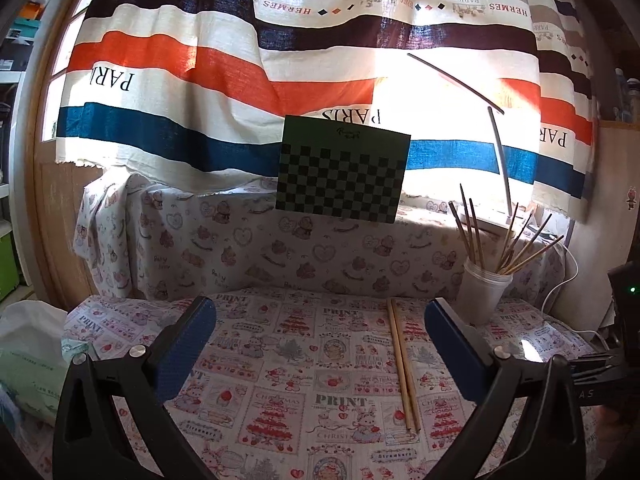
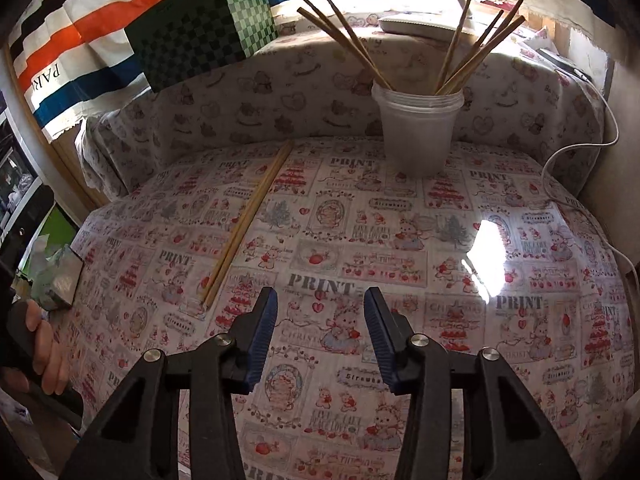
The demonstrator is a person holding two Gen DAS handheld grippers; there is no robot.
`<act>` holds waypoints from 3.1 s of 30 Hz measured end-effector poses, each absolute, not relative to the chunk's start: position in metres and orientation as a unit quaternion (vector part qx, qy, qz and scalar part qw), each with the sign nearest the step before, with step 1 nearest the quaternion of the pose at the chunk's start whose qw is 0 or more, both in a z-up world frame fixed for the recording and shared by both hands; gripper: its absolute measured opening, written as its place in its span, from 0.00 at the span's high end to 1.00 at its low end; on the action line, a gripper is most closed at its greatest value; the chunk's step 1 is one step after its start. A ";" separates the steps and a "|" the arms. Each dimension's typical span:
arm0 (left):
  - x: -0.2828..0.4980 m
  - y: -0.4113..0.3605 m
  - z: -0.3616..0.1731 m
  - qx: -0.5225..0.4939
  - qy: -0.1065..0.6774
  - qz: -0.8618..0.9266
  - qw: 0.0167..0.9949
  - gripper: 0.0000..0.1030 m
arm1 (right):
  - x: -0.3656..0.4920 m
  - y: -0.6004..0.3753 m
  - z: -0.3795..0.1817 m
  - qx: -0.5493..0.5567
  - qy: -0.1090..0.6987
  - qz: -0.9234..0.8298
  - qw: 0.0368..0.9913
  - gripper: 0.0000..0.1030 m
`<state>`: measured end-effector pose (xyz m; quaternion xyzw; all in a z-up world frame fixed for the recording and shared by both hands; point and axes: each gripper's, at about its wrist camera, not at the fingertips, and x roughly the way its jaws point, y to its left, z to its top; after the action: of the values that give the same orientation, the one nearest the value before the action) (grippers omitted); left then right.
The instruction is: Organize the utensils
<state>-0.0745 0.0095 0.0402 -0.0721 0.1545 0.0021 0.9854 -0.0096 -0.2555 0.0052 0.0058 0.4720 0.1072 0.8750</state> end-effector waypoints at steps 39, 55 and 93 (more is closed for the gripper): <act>-0.119 0.021 0.016 -0.094 0.198 0.020 0.975 0.00 | 0.055 -0.136 -0.051 -0.097 0.619 0.119 0.770 0.95; -0.116 -0.013 0.003 -0.036 0.224 0.025 0.974 0.00 | -0.037 -0.276 -0.021 0.055 0.453 0.118 0.882 0.96; -0.101 -0.040 -0.001 0.031 0.229 0.087 0.969 0.00 | -0.041 -0.265 -0.022 0.017 0.442 0.081 0.893 0.94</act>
<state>-0.1011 -0.0402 -0.0014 0.0314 0.2291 0.0866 0.9690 -0.0411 -0.2648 -0.0223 0.0167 0.4416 0.0806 0.8934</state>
